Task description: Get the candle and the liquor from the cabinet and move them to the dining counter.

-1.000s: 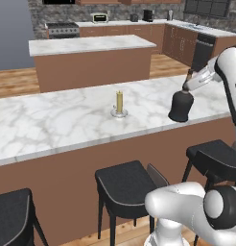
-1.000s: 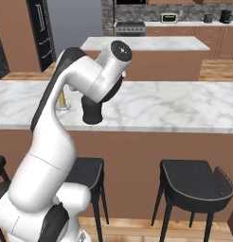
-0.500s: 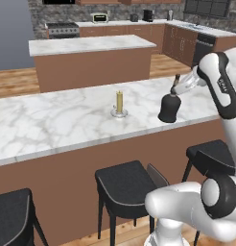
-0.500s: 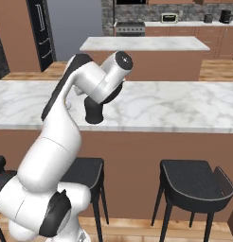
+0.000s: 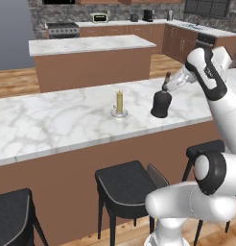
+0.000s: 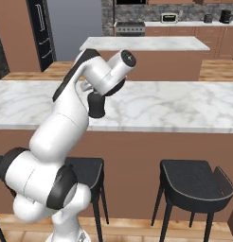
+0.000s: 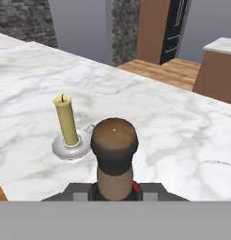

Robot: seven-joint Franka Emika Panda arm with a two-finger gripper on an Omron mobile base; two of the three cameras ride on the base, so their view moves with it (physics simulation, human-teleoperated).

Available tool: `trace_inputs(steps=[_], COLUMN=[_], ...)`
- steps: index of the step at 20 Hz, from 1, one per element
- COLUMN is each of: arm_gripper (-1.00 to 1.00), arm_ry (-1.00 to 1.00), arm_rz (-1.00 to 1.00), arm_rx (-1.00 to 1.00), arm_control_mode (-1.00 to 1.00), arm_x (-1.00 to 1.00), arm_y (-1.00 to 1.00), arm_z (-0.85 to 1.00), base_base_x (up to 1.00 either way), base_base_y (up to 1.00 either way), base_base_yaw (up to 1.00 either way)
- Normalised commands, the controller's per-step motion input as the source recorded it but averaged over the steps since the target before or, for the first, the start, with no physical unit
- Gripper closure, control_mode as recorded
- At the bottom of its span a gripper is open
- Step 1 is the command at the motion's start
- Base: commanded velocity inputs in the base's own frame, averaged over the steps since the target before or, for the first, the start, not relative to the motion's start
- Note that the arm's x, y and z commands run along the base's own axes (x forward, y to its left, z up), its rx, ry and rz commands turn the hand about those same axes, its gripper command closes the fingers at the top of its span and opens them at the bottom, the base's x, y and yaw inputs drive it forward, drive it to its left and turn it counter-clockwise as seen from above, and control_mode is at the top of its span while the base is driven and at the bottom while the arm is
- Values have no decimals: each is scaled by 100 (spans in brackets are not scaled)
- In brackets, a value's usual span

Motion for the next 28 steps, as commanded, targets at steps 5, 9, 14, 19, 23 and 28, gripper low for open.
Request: trace_inputs(steps=[5, 9, 14, 19, 23, 28], arm_gripper=[100, 100, 100, 100, 100, 100], arm_ry=[9, 3, 0, 0, 0, 0], arm_rz=[6, 6, 6, 6, 5, 3], arm_rx=[0, 0, 0, 0, 0, -1], arm_control_mode=[-100, -100, -100, -100, -100, -100], arm_x=[40, 32, 28, 17, 18, 12], arm_y=[6, 2, 4, 8, 12, 21], arm_z=[0, -4, -22, -36, -32, -31], base_base_x=[0, 0, 0, 0, 0, 0], base_base_y=[0, 0, 0, 0, 0, 0], base_base_yaw=[0, 0, 0, 0, 0, 0])
